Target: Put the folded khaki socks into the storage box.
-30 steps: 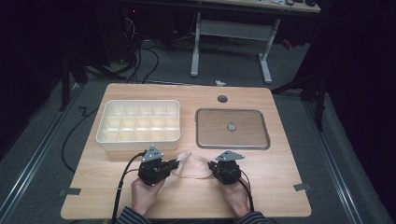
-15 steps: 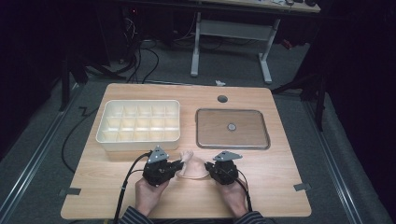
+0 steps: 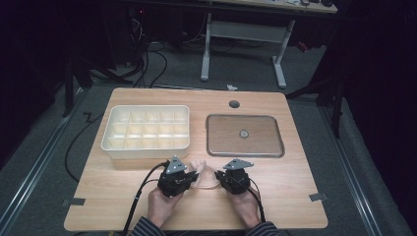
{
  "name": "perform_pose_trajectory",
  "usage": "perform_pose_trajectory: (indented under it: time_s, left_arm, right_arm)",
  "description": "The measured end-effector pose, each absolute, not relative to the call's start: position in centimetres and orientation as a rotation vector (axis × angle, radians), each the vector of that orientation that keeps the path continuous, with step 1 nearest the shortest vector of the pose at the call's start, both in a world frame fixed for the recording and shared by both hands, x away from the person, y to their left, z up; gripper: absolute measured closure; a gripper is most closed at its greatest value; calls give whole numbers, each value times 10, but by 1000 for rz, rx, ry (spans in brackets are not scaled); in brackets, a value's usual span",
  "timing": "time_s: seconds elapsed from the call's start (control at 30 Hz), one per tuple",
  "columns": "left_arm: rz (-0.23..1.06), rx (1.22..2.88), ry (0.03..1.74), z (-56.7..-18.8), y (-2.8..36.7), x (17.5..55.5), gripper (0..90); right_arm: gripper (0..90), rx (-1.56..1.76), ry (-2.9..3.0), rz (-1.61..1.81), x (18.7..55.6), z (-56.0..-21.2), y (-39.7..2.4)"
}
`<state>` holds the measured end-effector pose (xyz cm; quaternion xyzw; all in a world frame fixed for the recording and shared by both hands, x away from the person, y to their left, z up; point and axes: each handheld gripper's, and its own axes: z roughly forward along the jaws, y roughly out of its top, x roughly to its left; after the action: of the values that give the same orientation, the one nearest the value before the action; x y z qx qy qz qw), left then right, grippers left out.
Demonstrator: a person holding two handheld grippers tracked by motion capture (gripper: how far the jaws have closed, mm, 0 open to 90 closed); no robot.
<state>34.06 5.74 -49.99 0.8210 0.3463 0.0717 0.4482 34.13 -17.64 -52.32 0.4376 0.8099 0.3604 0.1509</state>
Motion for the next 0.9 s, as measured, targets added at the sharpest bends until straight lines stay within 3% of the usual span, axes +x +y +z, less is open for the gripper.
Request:
perform_pose_trajectory:
  time_s: [0.9]
  left_arm:
    - [131, 2111, 864, -519, 39, 348, 851]
  right_arm:
    - [852, 1267, 2336, 1041, 346, -526, -178]
